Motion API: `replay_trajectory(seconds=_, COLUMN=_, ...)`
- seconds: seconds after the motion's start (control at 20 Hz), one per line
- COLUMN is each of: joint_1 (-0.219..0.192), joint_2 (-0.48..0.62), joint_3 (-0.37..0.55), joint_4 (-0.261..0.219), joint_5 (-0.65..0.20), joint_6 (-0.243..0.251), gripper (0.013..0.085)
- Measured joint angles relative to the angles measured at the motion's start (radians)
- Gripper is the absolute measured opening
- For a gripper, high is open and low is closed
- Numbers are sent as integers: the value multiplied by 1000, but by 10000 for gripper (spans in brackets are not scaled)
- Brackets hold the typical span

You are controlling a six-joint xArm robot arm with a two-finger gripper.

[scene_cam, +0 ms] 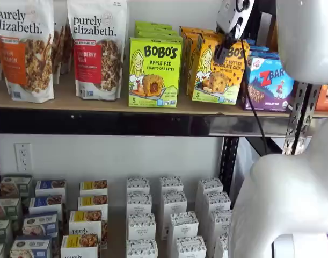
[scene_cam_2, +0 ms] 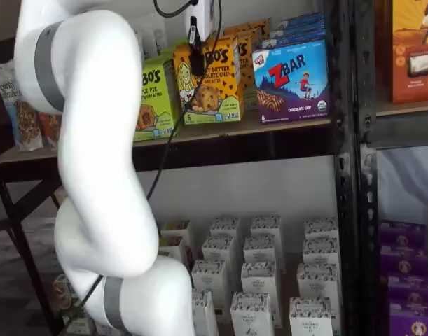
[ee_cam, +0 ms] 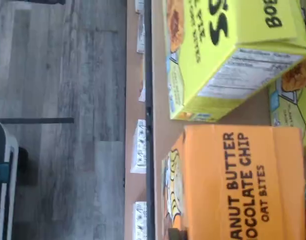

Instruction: Pick up the orange box on the top shelf, the fifth box from the left

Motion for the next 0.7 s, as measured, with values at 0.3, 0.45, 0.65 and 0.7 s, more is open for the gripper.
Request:
replay_trajectory(seconds=0.3, joint_1=1, joint_2=-58, joint_3=21, joint_4=14, joint_5=43, joint_6=15, gripper=370)
replay_trajectory(seconds=0.45, joint_1=9, joint_2=-90, joint_3=36, joint_4=9, joint_5=54, joint_6=26, gripper=370)
replay_trajectory(seconds=0.65, joint_1=22, joint_2=-135, joint_3=63, joint_4=-4, joint_5=64, joint_6=40, gripper=370)
replay_trajectory(seconds=0.7, joint_1=26, joint_2=-146, joint_3=69, joint_4=-8, joint_5=67, joint_6=43, gripper=370)
